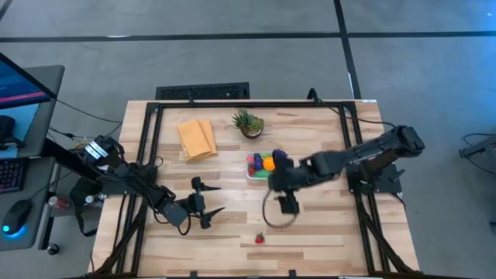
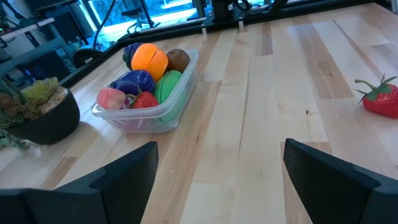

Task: Pick and placing Produce into tupperware
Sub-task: Put the red strawberry into the transparent container

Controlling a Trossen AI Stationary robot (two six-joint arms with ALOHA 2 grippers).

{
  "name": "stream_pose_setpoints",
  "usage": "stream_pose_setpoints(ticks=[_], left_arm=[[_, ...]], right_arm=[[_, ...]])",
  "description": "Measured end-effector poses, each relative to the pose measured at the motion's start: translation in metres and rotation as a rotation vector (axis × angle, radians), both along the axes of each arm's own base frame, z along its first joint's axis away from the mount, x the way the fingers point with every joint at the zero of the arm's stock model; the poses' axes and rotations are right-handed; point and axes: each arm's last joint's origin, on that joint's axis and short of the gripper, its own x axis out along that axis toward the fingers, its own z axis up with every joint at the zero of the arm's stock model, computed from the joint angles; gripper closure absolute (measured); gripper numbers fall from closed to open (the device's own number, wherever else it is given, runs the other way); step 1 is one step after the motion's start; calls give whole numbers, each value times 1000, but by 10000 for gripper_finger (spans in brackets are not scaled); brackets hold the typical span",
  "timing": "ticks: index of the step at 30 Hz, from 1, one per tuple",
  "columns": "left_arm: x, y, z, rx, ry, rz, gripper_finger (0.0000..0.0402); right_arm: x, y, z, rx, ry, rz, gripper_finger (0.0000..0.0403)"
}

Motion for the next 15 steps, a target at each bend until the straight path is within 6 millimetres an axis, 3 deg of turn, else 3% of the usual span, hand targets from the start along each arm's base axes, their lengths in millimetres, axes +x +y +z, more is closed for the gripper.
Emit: stream_pose_setpoints(ticks=[6,12,15], left_arm=[[0,0,0,1,0,1,65],[0,3,1,24,-24,78,65],[1,4,2,26,-41,109,65]], right_arm=[[-14,51,3,-73,-96,56,152],[-44,98,3,-250,-236,11,152],[-65,114,-8,-348,-307,-58,152]])
